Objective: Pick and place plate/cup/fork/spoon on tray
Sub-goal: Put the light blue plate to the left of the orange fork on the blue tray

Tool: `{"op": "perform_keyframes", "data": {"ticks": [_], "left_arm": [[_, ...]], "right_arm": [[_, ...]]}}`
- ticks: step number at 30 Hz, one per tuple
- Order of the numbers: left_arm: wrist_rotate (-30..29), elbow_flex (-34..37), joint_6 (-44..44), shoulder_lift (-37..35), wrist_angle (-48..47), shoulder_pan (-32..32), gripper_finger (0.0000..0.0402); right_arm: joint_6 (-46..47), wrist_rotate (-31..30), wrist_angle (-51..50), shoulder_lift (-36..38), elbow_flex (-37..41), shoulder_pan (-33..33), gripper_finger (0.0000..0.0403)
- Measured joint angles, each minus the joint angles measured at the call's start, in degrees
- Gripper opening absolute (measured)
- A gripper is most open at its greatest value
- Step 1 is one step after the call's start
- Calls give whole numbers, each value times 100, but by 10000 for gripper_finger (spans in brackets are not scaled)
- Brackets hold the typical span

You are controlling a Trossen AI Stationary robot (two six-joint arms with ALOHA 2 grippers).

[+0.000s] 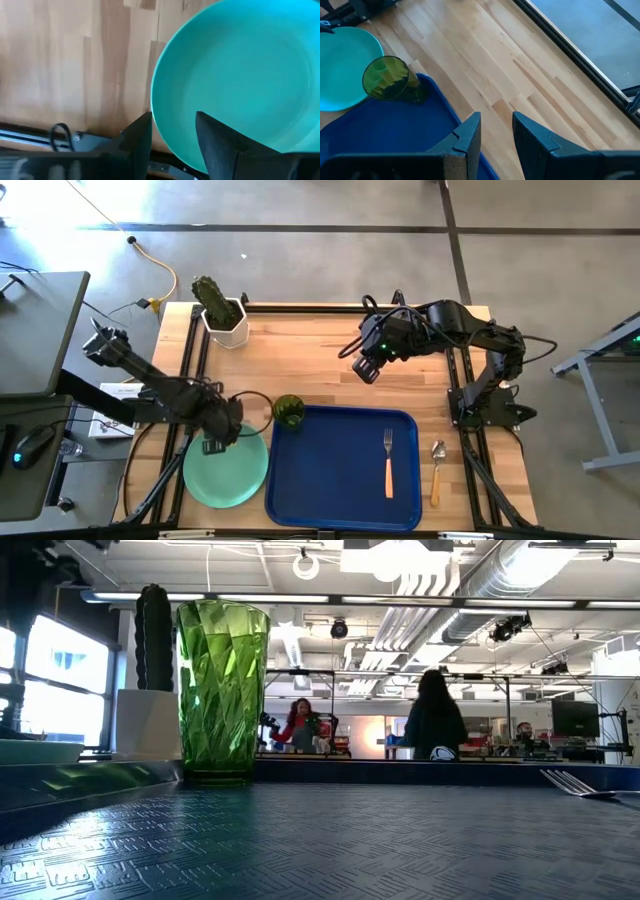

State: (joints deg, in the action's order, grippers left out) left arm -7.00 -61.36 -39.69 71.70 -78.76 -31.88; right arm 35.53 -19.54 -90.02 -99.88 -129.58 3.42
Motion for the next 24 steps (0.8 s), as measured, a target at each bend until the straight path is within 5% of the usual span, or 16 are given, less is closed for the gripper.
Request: {"op": "perform_keyframes", "data": {"ticks": [13, 24], "left_arm": [[49, 1389, -368, -598, 1608, -222, 138], [-25, 1939, -122, -599, 1920, -195, 138]], "right_arm": [[0, 7, 46, -2, 0, 0, 103], [49, -52, 74, -2, 0, 0, 103]]}}
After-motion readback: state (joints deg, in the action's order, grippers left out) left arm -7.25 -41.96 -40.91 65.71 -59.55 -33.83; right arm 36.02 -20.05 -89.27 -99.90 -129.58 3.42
